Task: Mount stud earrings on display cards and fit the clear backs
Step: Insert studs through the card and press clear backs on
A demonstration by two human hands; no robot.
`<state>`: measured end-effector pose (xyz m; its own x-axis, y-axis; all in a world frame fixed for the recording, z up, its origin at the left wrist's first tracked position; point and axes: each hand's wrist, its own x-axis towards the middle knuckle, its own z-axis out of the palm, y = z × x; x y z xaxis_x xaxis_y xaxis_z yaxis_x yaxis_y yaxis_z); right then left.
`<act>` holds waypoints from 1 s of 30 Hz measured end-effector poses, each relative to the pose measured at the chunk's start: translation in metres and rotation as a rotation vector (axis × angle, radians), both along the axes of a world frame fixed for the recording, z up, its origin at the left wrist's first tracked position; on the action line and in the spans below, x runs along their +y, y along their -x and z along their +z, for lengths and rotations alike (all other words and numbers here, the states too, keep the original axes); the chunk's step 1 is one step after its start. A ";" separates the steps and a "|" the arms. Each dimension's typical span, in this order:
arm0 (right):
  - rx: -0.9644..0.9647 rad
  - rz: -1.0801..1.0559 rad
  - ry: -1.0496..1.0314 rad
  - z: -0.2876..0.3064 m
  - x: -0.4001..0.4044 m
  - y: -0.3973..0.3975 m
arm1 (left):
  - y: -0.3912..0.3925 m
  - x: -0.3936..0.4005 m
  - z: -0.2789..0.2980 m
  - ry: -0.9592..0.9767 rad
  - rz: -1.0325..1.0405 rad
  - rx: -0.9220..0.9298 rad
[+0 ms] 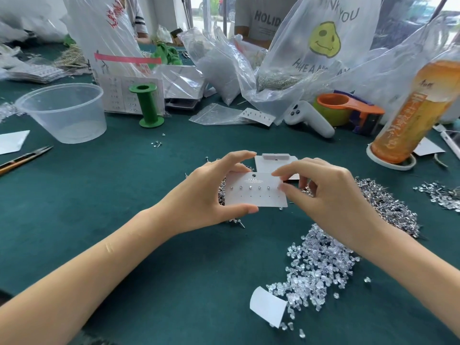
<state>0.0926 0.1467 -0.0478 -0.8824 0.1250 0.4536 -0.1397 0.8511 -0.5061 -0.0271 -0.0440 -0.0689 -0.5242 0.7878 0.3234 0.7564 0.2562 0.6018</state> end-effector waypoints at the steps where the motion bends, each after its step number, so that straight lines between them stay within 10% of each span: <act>1: 0.003 -0.032 0.053 0.001 0.002 0.000 | 0.000 0.000 0.000 -0.004 -0.001 -0.008; 12: -0.531 -0.084 0.915 0.009 0.007 0.001 | -0.009 0.001 0.004 -0.029 -0.004 -0.044; 30: -0.528 -0.015 0.929 0.007 0.005 0.001 | -0.012 0.002 0.006 -0.109 -0.082 0.056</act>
